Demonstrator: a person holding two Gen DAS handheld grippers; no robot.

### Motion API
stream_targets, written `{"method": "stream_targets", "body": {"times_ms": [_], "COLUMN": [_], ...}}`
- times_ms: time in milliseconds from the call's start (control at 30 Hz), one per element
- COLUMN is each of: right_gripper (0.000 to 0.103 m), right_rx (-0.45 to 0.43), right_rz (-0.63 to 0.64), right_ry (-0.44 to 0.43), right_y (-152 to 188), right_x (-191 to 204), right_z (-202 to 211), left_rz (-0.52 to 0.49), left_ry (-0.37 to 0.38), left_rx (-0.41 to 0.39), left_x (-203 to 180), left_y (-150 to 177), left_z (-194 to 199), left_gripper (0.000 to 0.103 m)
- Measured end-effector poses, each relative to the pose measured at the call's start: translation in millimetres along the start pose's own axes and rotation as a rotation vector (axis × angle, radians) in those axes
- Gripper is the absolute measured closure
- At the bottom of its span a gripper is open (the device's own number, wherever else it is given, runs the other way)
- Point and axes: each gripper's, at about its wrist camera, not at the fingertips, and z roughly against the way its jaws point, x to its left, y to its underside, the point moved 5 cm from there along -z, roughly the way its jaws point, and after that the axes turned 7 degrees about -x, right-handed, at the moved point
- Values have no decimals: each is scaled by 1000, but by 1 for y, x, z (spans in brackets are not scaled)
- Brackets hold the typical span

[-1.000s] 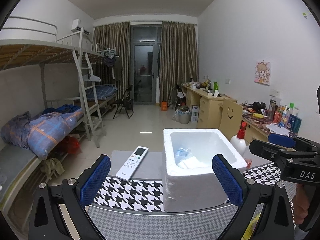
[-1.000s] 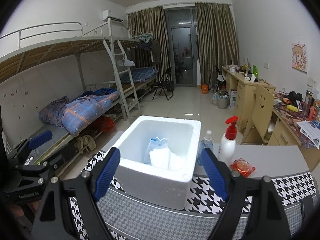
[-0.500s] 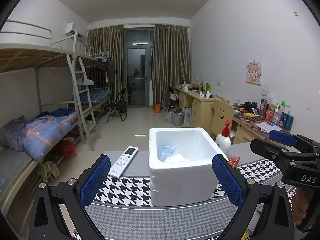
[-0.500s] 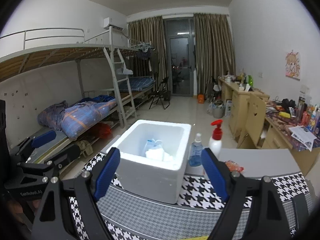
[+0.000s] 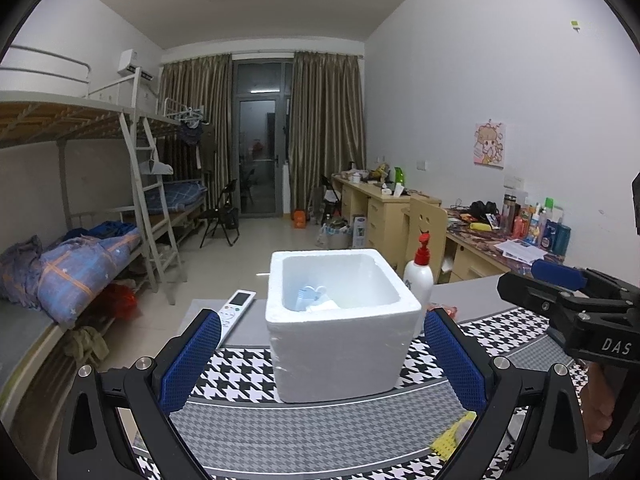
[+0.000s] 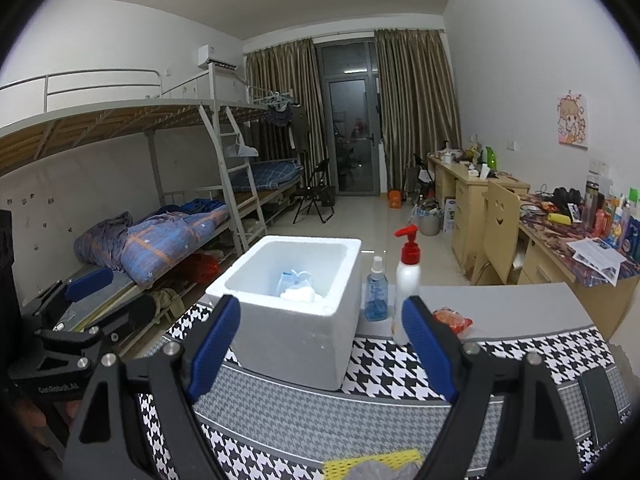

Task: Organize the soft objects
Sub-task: 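Move both tools away from the box toward the yellow net and grey sock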

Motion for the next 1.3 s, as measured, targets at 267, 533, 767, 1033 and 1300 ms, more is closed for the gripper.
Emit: {"method": "stream_targets", "body": {"times_ms": [267,533,767,1033,1300], "right_gripper": [17,17,17,17,17], "right_rx": [-22,-22,-28,-41,-36], "right_rz": [13,7,15,12,7], "right_ry": [12,18,20,43,70], "right_y": [5,18,27,35,47], "right_x": [-2,-9,-8,-17,-22], "right_z": [13,21,37,50,55], "left_rz": [6,7,7,9,5], "left_ry": [26,56,70,121,181], "left_rx": [-14,-5,-28,-9,20], "left_x": [-6,-14,-26,-38,-56], "left_y": [3,13,17,29,45], "left_z": [6,9,17,18,21], "left_gripper": [1,1,1,1,1]}}
